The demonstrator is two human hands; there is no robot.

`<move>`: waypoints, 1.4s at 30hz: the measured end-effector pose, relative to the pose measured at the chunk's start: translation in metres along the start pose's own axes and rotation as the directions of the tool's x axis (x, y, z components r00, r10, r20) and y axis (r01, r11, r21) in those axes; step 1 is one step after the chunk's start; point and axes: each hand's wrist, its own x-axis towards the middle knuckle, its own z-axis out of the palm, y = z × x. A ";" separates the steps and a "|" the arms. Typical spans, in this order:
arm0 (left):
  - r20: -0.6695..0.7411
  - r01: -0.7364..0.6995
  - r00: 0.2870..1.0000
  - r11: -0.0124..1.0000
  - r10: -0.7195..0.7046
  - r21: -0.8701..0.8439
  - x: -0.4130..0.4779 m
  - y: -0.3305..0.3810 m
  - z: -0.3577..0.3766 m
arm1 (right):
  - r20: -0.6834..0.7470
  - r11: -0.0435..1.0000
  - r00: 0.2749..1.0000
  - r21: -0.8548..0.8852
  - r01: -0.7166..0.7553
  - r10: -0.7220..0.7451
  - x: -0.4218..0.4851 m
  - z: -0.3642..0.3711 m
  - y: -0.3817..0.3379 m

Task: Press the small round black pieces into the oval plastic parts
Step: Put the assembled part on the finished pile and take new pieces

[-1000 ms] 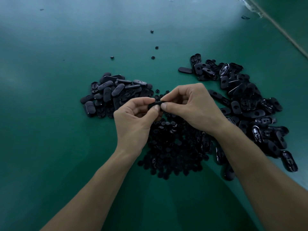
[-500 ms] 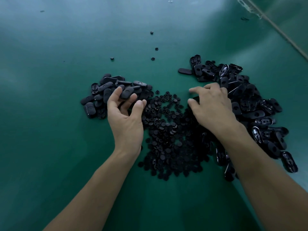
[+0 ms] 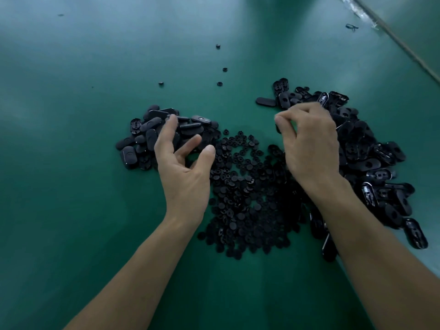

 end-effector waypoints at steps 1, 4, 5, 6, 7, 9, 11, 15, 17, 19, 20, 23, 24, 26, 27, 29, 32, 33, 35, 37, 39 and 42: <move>0.017 -0.010 1.000 1.000 0.010 0.006 -0.001 0.000 0.000 | -0.013 0.998 0.999 0.062 0.032 -0.031 -0.001 0.000 -0.004; 0.076 -0.031 0.997 0.999 0.030 0.020 -0.002 0.000 0.000 | 0.039 0.920 0.993 0.384 0.084 -0.107 -0.009 -0.001 -0.021; 0.099 -0.033 0.995 0.999 0.032 0.014 -0.003 0.001 0.001 | 0.090 0.871 0.989 0.487 0.057 -0.115 -0.013 0.000 -0.027; 0.122 -0.035 0.992 0.999 0.033 0.013 -0.003 0.001 0.002 | 0.138 0.823 0.983 0.568 0.019 -0.118 -0.016 0.001 -0.032; 0.138 -0.040 0.990 0.999 0.036 0.023 -0.003 0.002 0.002 | 0.171 0.780 0.978 0.625 -0.015 -0.119 -0.019 0.003 -0.037; 0.159 -0.061 0.986 0.997 0.054 0.036 -0.004 0.002 0.003 | 0.198 0.724 0.973 0.688 -0.053 -0.117 -0.023 0.007 -0.043; 0.161 -0.060 0.985 0.998 0.054 0.031 -0.004 0.003 0.003 | 0.222 0.707 0.970 0.702 -0.088 -0.100 -0.025 0.010 -0.044; 0.149 -0.029 0.988 1.000 0.027 0.012 -0.004 0.005 0.003 | 0.300 0.715 0.946 0.687 -0.128 -0.119 -0.023 0.010 -0.040; 0.149 -0.015 0.989 1.000 0.017 -0.015 -0.004 0.006 0.003 | 0.301 0.706 0.946 0.696 -0.132 -0.120 -0.021 0.007 -0.038; 0.150 -0.004 0.989 0.999 0.009 -0.036 -0.005 0.007 0.003 | 0.295 0.695 0.949 0.705 -0.141 -0.106 -0.020 0.005 -0.037; 0.153 -0.002 0.988 0.999 0.008 -0.043 -0.005 0.007 0.003 | 0.291 0.690 0.952 0.709 -0.147 -0.097 -0.020 0.005 -0.037; 0.168 -0.002 0.986 1.000 0.007 -0.031 -0.005 0.007 0.003 | 0.278 0.670 0.959 0.724 -0.166 -0.063 -0.021 0.007 -0.037; 0.168 -0.002 0.986 1.000 0.006 -0.019 -0.005 0.006 0.003 | 0.277 0.660 0.960 0.730 -0.179 -0.046 -0.022 0.008 -0.037; 0.173 0.001 0.985 1.000 0.000 -0.002 -0.005 0.006 0.004 | 0.271 0.632 0.963 0.747 -0.208 -0.004 -0.021 0.008 -0.038; 0.179 0.000 0.984 1.000 -0.001 0.001 -0.005 0.005 0.003 | 0.259 0.621 0.966 0.755 -0.210 0.010 -0.020 0.008 -0.037; 0.191 -0.009 0.982 1.000 0.006 0.015 -0.005 0.005 0.003 | 0.243 0.618 0.970 0.761 -0.195 0.008 -0.018 0.008 -0.037; 0.200 -0.026 0.980 0.999 0.017 0.047 -0.006 0.005 0.004 | 0.269 0.656 0.960 0.739 -0.153 -0.079 -0.017 0.007 -0.039; 0.204 -0.024 0.979 0.999 0.016 0.041 -0.006 0.005 0.005 | 0.295 0.673 0.948 0.726 -0.142 -0.118 -0.016 0.005 -0.039; 0.205 -0.016 0.979 1.000 0.011 0.020 -0.006 0.005 0.006 | 0.357 0.708 0.915 0.696 -0.124 -0.190 -0.015 0.002 -0.039; 0.190 -0.022 0.982 0.999 0.017 0.025 -0.004 0.004 0.005 | 0.386 0.752 0.890 0.655 -0.079 -0.242 -0.012 -0.002 -0.038; 0.171 -0.027 0.985 0.999 0.019 0.047 -0.004 0.003 0.004 | 0.379 0.774 0.897 0.629 -0.070 -0.227 -0.011 -0.003 -0.035; 0.148 -0.044 0.988 0.997 0.034 0.062 -0.004 0.002 0.003 | 0.357 0.862 0.923 0.503 -0.064 -0.140 -0.012 -0.001 -0.027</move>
